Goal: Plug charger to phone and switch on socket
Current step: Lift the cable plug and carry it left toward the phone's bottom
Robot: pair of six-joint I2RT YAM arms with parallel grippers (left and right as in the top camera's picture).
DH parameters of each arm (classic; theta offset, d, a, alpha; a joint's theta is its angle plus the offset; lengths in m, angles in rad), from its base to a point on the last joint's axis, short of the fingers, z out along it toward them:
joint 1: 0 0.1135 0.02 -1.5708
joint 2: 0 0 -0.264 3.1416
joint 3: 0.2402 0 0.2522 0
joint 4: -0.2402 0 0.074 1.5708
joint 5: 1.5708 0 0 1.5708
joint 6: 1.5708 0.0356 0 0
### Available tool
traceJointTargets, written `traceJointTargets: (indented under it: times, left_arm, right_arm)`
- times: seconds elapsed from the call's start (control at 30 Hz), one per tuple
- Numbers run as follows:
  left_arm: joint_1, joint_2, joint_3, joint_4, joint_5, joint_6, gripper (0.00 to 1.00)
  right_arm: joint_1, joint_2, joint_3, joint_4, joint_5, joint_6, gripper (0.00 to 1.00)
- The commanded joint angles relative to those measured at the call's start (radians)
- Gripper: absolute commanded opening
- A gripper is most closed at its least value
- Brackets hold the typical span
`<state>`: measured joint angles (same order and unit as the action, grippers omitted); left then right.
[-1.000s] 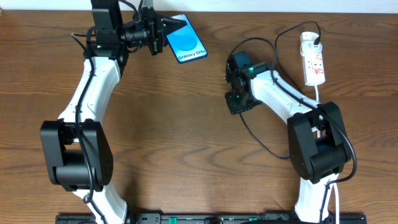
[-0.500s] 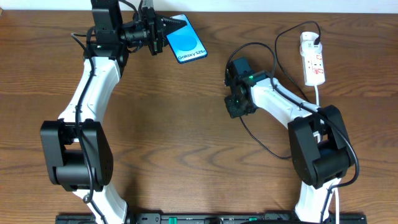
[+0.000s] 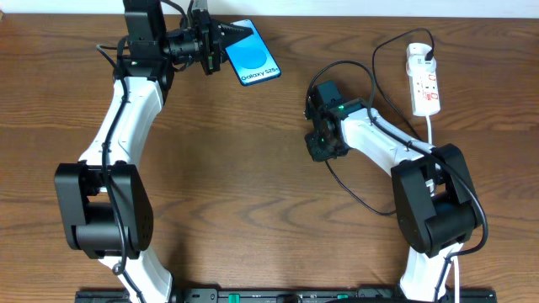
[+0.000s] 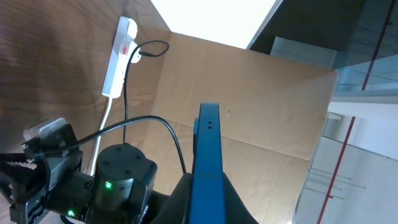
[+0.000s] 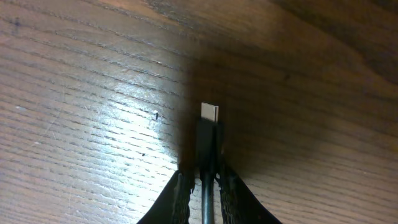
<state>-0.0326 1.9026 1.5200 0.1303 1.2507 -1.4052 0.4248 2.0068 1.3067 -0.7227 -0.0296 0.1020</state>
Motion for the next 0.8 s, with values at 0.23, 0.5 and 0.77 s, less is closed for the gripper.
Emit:
traceJointTargets:
  times: [0.23,0.5,0.77]
  left_arm:
    - [0.008,-0.025,0.038,0.005,0.023,0.017,0.07]
    - [0.008,-0.025,0.038,0.006,0.041,0.031,0.07]
    - [0.008,-0.025,0.038,0.006,0.101,0.115,0.07]
  right_arm:
    - [-0.03,0.035,-0.044,0.023,-0.142,0.06,0.01]
    - [-0.152,-0.064,-0.014,0.01,-0.514,0.024,0.01]
    - [-0.269,-0.195,-0.01,-0.019,-0.932,-0.016,0.01]
